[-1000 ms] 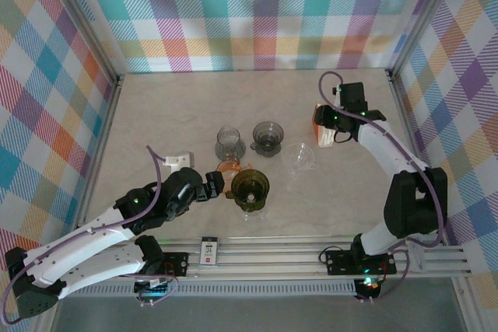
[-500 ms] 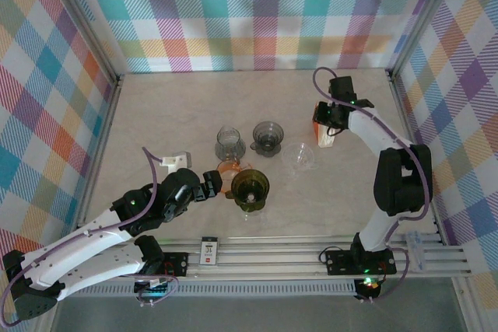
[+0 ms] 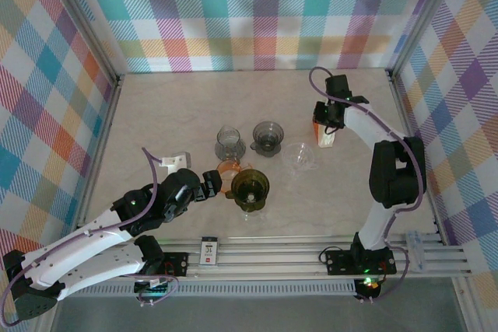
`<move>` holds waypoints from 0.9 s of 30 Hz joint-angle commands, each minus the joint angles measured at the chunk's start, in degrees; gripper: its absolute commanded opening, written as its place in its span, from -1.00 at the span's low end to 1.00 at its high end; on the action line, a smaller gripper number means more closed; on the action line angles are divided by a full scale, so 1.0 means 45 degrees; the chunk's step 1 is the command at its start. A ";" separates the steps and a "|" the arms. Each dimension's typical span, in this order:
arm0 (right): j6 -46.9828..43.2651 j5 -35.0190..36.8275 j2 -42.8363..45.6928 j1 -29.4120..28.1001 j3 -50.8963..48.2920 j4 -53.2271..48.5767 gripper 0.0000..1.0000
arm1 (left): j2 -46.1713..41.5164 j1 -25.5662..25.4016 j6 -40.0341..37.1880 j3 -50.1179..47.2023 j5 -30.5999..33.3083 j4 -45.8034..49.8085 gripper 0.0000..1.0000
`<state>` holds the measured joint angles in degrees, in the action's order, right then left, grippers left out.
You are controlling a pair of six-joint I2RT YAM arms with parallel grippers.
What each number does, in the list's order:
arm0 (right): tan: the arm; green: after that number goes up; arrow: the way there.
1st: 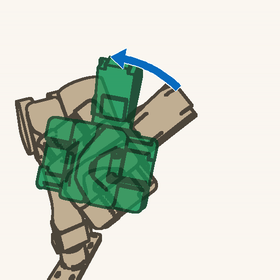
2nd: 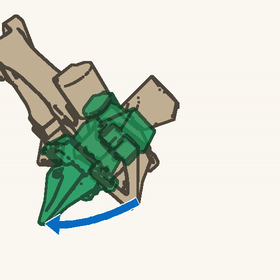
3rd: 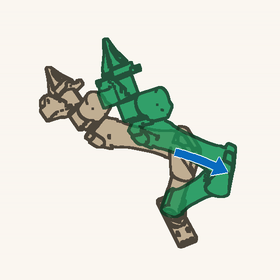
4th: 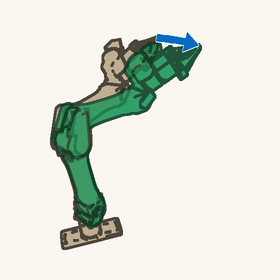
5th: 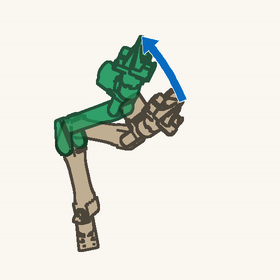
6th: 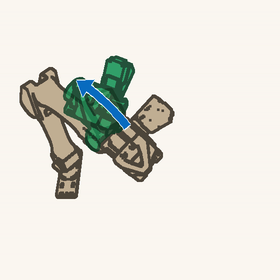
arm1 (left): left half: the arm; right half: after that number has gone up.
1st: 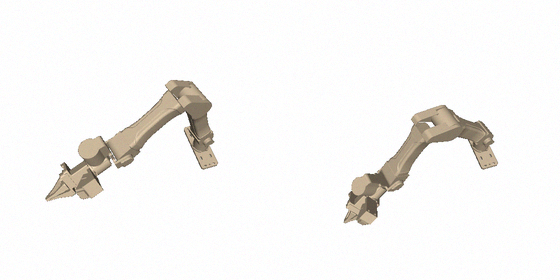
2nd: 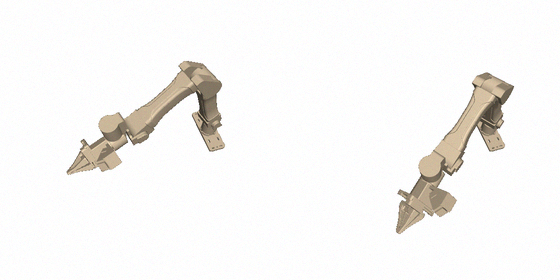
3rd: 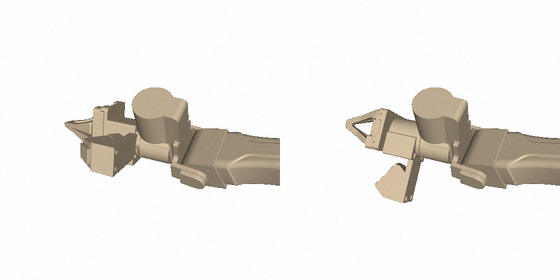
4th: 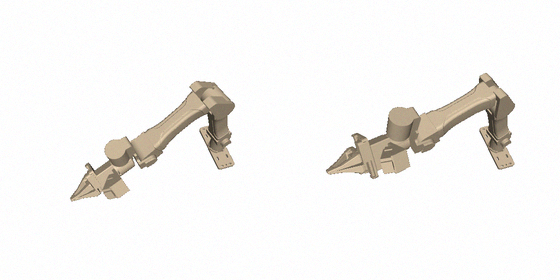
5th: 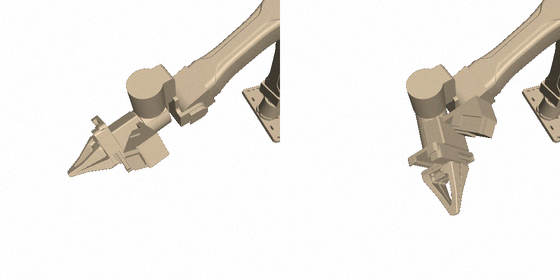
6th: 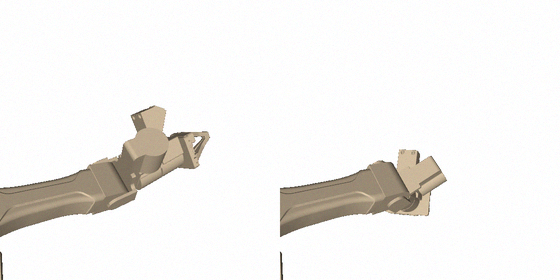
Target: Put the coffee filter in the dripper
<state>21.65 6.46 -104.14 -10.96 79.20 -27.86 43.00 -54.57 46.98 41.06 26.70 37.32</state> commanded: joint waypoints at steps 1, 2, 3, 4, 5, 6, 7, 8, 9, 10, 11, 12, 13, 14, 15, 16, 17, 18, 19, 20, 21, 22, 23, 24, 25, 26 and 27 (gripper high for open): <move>-0.0203 0.0255 -0.0189 -0.0108 0.0351 -0.0257 -0.53 | -0.0064 -0.0062 0.0130 -0.0110 0.0429 0.0027 1.00; -0.0202 0.0291 -0.0234 -0.0102 0.0355 -0.0271 -0.54 | -0.0064 -0.0062 0.0135 -0.0120 0.0424 0.0027 1.00; -0.0220 0.0303 -0.0246 -0.0103 0.0379 -0.0256 -0.57 | -0.0061 -0.0064 0.0156 -0.0120 0.0431 0.0029 1.00; -0.0260 0.0313 -0.0242 -0.0103 0.0372 -0.0268 -0.60 | -0.0059 -0.0062 0.0160 -0.0120 0.0428 0.0030 1.00; -0.0279 0.0323 -0.0244 -0.0103 0.0373 -0.0272 -0.63 | -0.0046 -0.0062 0.0150 -0.0120 0.0449 0.0013 1.00; -0.0304 0.0359 -0.0256 -0.0123 0.0390 -0.0272 -0.66 | -0.0045 -0.0063 0.0151 -0.0120 0.0453 0.0007 1.00; -0.0324 0.0380 -0.0257 -0.0128 0.0389 -0.0271 -0.68 | -0.0030 -0.0062 0.0146 -0.0120 0.0446 0.0007 1.00; -0.0331 0.0398 -0.0253 -0.0136 0.0389 -0.0265 -0.71 | -0.0025 -0.0062 0.0152 -0.0123 0.0451 0.0007 1.00; -0.0360 0.0416 -0.0239 -0.0129 0.0389 -0.0253 -0.73 | -0.0011 -0.0062 0.0147 -0.0120 0.0451 -0.0007 1.00; -0.0387 0.0420 -0.0252 -0.0142 0.0394 -0.0251 -0.76 | 0.0005 -0.0062 0.0165 -0.0125 0.0454 -0.0012 1.00; -0.0413 0.0429 -0.0244 -0.0142 0.0408 -0.0264 -0.81 | 0.0004 -0.0062 0.0175 -0.0121 0.0435 -0.0031 1.00; -0.0435 0.0430 -0.0232 -0.0161 0.0390 -0.0257 -0.86 | 0.0040 -0.0062 0.0166 -0.0120 0.0424 -0.0032 1.00; -0.0453 0.0458 -0.0234 -0.0179 0.0404 -0.0275 -0.91 | 0.0052 -0.0062 0.0171 -0.0121 0.0419 -0.0032 1.00; -0.0478 0.0451 -0.0166 -0.0184 0.0408 -0.0298 -0.98 | 0.0073 -0.0072 0.0185 -0.0105 0.0394 -0.0046 1.00; -0.0509 0.0442 -0.0094 -0.0201 0.0384 -0.0311 -1.00 | 0.0092 -0.0062 0.0192 -0.0113 0.0383 -0.0047 1.00; -0.0532 0.0469 0.0024 -0.0216 0.0354 -0.0304 -1.00 | 0.0110 -0.0061 0.0186 -0.0091 0.0371 -0.0032 1.00; -0.0552 0.0426 0.0101 -0.0220 0.0357 -0.0332 -1.00 | 0.0124 -0.0062 0.0194 -0.0072 0.0334 -0.0013 1.00; -0.0606 0.0384 0.0249 -0.0239 0.0335 -0.0386 -1.00 | 0.0131 -0.0062 0.0180 -0.0047 0.0344 0.0003 1.00; -0.0659 0.0367 0.0440 -0.0262 0.0288 -0.0411 -1.00 | 0.0131 -0.0062 0.0166 -0.0042 0.0319 0.0017 1.00; -0.0670 0.0364 0.0588 -0.0283 0.0238 -0.0459 -1.00 | 0.0141 -0.0062 0.0166 -0.0006 0.0355 0.0041 1.00; -0.0690 0.0368 0.0771 -0.0299 0.0185 -0.0510 -1.00 | 0.0136 -0.0072 0.0165 0.0013 0.0341 0.0063 1.00; -0.0710 0.0332 0.0977 -0.0299 0.0116 -0.0576 -1.00 | 0.0129 -0.0062 0.0165 0.0031 0.0356 0.0066 1.00; -0.0719 0.0304 0.1167 -0.0316 0.0045 -0.0678 -1.00 | 0.0131 -0.0062 0.0177 0.0045 0.0338 0.0068 1.00; -0.0710 0.0321 0.1383 -0.0318 -0.0059 -0.0742 -1.00 | 0.0147 -0.0062 0.0165 0.0084 0.0327 0.0066 1.00; -0.0728 0.0269 0.1620 -0.0340 -0.0143 -0.0854 -1.00 | 0.0158 -0.0063 0.0169 0.0097 0.0290 0.0056 1.00; -0.0744 0.0230 0.1837 -0.0357 -0.0225 -0.0932 -1.00 | 0.0170 -0.0062 0.0151 0.0126 0.0241 0.0028 1.00; -0.0750 0.0236 0.2121 -0.0386 -0.0354 -0.1007 -1.00 | 0.0199 -0.0062 0.0110 0.0170 0.0188 0.0007 1.00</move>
<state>19.05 7.92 -99.04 -12.16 78.76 -30.04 43.77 -54.57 47.13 41.06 27.07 37.32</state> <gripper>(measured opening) 0.066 0.999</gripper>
